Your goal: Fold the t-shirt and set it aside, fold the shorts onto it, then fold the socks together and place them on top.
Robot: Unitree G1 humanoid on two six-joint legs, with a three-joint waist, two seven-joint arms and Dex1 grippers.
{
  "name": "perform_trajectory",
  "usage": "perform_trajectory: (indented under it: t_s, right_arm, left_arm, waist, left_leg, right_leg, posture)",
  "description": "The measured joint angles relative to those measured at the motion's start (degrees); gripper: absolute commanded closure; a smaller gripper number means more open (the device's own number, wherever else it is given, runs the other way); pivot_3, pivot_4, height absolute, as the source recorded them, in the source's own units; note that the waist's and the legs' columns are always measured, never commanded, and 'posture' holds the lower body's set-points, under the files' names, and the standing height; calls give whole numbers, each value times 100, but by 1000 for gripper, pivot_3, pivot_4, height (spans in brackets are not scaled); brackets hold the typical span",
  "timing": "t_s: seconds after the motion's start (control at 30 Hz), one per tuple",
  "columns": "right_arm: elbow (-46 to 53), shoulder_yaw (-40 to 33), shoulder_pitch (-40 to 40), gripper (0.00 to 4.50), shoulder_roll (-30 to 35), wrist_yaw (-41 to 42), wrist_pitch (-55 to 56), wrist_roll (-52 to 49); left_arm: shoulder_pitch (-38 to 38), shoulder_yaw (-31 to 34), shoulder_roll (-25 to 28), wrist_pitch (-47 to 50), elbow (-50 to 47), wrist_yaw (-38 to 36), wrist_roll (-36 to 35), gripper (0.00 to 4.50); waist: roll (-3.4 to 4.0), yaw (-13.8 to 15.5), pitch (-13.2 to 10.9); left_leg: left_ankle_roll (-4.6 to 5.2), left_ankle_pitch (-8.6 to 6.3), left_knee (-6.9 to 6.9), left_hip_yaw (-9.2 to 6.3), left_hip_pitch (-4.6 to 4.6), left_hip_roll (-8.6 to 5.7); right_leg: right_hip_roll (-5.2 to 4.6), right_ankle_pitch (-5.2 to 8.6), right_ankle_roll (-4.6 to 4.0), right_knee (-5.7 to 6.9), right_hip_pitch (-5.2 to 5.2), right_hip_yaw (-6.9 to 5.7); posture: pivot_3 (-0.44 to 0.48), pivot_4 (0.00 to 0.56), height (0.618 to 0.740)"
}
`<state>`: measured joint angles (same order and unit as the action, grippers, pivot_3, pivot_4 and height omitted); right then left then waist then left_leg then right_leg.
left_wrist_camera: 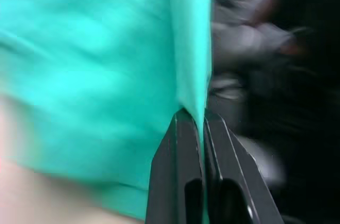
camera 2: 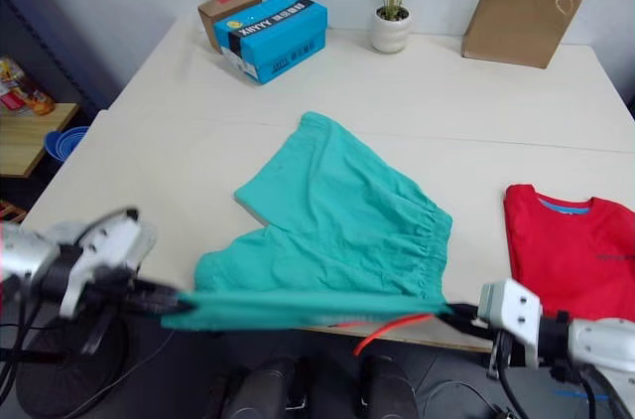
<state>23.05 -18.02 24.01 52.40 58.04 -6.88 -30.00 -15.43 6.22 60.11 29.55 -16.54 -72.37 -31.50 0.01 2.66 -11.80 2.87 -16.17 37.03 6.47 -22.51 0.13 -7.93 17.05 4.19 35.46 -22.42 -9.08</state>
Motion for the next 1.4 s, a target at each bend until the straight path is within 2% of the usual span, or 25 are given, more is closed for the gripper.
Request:
perform_trajectory:
  t_s: [0.1,0.3,0.47,0.57,0.8,1.07,1.2,1.23,1.27,1.3,1.4]
  right_arm:
    - [53,-220,-419,4500,-345,-426,-480,-444]
    - [-75,-503,-1299,4500,-905,-1408,-1201,-852]
    - [-249,-453,-2067,4500,-1293,-2094,-1361,-718]
    - [-581,-268,-2778,4500,-1459,-2525,-1446,-445]
    - [-1558,341,-3998,4500,-1710,-3093,-1472,318]
    - [-3475,1311,-5273,4500,-2212,-3127,-1120,1312]
    - [-4247,1454,-5742,4500,-2253,-3131,-747,1738]
    - [-4343,1446,-5778,4225,-2250,-3128,-698,1780]
    - [-4387,1440,-5791,3914,-2251,-3132,-689,1793]
    - [-4406,1420,-5790,3705,-2251,-3134,-690,1794]
    - [-4399,1291,-5759,2639,-2208,-3163,-662,1860]
  left_arm:
    - [-1514,-653,-622,-642,1179,29,629,4456]
    - [-4208,-1337,-2063,-2328,4094,164,1760,4456]
    - [-5402,-1415,-2811,-3739,6276,705,2443,4456]
    - [-5987,-1411,-3060,-4443,7556,1520,2901,4456]
    - [-6644,-1490,-3241,-5094,8862,3043,3758,4456]
    - [-6280,-1544,-3315,-4688,9391,3907,4333,4456]
    - [-6084,-1504,-3393,-4617,9405,4041,4431,4456]
    - [-6063,-1442,-3424,-4620,9405,4024,4422,4485]
    - [-6053,-1382,-3440,-4615,9405,4008,4415,4291]
    - [-6051,-1311,-3452,-4596,9405,4010,4403,4067]
    - [-6051,-1033,-3463,-4570,9405,4159,4284,3229]
  waist:
    - [-15,29,2]
    - [-27,34,4]
    - [-43,-55,-3]
    - [-57,-132,-11]
    - [-61,-164,-13]
    - [-63,-290,-15]
    - [-64,-298,-15]
    - [-64,-295,-15]
    - [-64,-287,-15]
    - [-64,-282,-15]
    - [-64,-291,-15]
  left_leg:
    - [-34,17,1,12,-13,1]
    - [14,41,28,29,-63,-4]
    - [37,38,33,39,-67,-12]
    - [43,41,37,37,-69,-13]
    - [45,42,36,41,-70,-15]
    - [52,48,51,42,-73,-20]
    - [53,49,62,41,-76,-20]
    - [53,49,63,41,-76,-20]
    - [53,49,67,39,-78,-19]
    - [53,49,70,39,-79,-20]
    - [53,49,74,39,-79,-20]
  right_leg:
    - [11,-13,5,5,-9,-7]
    - [39,-27,33,5,-29,-14]
    - [34,-37,52,-3,-30,-4]
    - [23,-42,61,1,-32,-1]
    - [25,-42,61,10,-39,-1]
    - [27,-42,61,31,-41,-2]
    - [26,-42,61,39,-43,-1]
    - [25,-42,61,40,-43,-1]
    - [25,-42,61,41,-43,-3]
    - [24,-42,61,42,-43,-3]
    - [19,-44,65,44,-42,0]
  posture:
    - [0,150,740]
    - [0,150,740]
    - [0,150,740]
    - [0,150,740]
    - [0,150,740]
    - [0,150,740]
    - [0,150,740]
    - [0,150,740]
    - [0,150,740]
    - [0,150,740]
    - [0,150,740]
